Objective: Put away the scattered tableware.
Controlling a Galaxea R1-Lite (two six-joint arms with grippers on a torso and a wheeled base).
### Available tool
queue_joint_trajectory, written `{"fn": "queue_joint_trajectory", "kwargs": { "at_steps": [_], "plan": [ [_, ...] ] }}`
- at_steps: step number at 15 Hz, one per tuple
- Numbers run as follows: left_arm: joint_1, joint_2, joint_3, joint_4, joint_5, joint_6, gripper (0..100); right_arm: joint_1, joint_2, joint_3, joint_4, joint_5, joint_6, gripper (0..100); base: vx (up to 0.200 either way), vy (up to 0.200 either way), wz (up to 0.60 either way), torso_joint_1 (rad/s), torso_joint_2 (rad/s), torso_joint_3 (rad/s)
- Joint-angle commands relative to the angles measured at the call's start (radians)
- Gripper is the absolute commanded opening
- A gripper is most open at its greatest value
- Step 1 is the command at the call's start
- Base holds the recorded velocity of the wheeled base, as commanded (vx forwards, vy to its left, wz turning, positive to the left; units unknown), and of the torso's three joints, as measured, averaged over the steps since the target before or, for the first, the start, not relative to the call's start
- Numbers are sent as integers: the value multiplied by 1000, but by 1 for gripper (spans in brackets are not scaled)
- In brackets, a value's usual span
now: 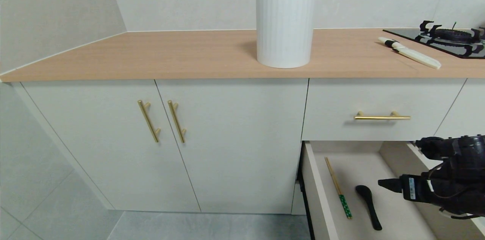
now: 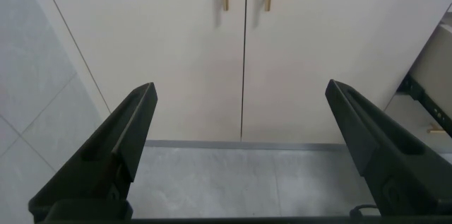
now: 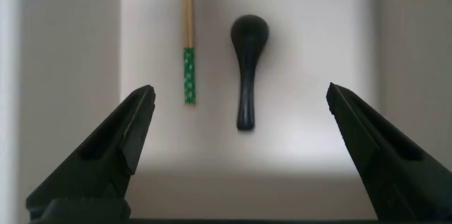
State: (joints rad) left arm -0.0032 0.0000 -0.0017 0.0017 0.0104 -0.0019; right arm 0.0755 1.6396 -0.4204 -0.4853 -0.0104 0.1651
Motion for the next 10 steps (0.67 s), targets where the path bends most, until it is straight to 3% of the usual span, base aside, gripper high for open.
{"fn": "queue_joint_trajectory", "kwargs": {
  "at_steps": [1, 3, 10],
  "plan": [
    [0, 0, 0, 0, 0, -1, 100, -8, -239, 20, 94, -2, -3, 100, 0, 0, 0, 0, 0, 0],
    [0, 0, 0, 0, 0, -1, 100, 0, -325, 3, 154, -2, -6, 100, 0, 0, 0, 0, 0, 0],
    [0, 0, -1, 0, 0, -1, 100, 44, -491, -70, 424, 3, -15, 100, -200, 0, 0, 0, 4, 4]
  ]
}}
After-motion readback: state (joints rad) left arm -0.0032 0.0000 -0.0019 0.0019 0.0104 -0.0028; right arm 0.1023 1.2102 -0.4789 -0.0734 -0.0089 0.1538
